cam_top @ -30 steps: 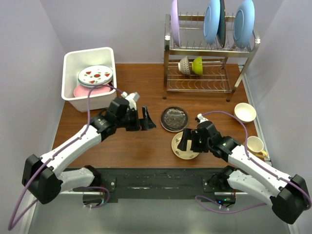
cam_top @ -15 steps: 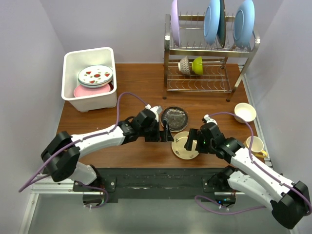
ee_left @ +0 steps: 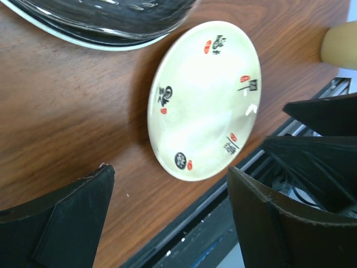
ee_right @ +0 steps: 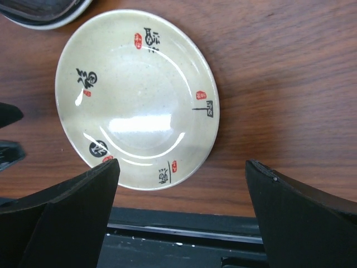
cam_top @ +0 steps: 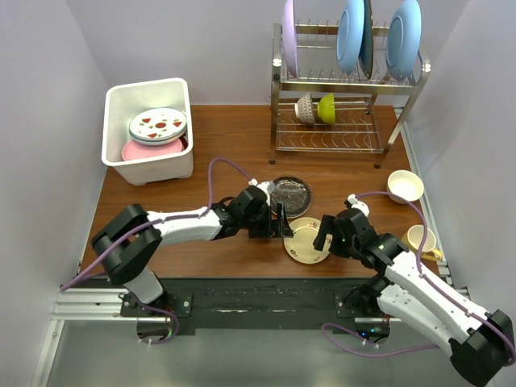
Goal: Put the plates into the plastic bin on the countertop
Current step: Pick up the plate at the center of the board.
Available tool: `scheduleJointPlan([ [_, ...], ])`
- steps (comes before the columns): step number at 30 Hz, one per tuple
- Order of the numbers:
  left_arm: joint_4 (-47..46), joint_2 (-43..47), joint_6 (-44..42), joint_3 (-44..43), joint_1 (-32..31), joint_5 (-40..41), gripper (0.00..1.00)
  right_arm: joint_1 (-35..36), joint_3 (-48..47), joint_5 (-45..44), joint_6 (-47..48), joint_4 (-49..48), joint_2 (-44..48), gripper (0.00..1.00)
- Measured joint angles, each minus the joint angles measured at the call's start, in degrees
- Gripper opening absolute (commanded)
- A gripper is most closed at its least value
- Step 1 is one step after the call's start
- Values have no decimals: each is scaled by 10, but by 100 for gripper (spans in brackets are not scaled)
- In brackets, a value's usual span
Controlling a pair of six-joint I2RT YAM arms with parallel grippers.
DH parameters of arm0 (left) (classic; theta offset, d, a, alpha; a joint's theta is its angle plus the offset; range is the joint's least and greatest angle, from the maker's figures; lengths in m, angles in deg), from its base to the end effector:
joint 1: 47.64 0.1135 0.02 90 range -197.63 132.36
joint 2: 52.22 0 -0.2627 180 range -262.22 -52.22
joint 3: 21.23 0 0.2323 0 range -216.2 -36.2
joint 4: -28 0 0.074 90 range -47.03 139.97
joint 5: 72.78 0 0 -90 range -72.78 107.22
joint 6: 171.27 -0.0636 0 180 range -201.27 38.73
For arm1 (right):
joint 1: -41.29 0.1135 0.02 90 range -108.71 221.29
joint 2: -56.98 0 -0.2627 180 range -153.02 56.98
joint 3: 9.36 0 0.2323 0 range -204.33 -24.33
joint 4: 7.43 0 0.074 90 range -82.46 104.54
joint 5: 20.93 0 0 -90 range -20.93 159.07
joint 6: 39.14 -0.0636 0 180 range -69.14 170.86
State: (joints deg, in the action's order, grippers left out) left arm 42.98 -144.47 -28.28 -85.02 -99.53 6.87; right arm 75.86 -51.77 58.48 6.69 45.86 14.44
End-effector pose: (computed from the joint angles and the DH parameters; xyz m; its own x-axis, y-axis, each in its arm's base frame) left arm 0.1970 -0.2696 0.1714 -0.9378 -0.0772 -0.3384 0.1755 0.7357 -0.6542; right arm 0.1220 0.0699 0.1810 -0.8001 0.2805 -0.5303 0.1254 0.9426 0.3094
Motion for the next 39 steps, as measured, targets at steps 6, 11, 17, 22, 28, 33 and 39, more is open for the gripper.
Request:
scheduleJointPlan([
  [6,-40,-49,4,7,0,-17,74,-1,2,-4,-8,-2,12,99],
  [11,-80,-71,9,9,0,-39,65,-1,2,-4,-9,-3,8,99],
  [17,-139,-101,16,12,0,-70,57,-1,8,-2,-9,-8,10,99],
  [22,-176,-118,21,17,0,-90,44,-1,10,-2,-9,-12,14,99],
  [28,-191,-133,28,21,0,-99,26,-1,12,-2,-9,-13,29,99],
  [33,-203,-141,37,27,0,-105,7,-1,14,-2,-9,-17,29,99],
  [39,-210,-145,45,31,0,-111,0,-1,14,-2,-9,-19,29,99],
])
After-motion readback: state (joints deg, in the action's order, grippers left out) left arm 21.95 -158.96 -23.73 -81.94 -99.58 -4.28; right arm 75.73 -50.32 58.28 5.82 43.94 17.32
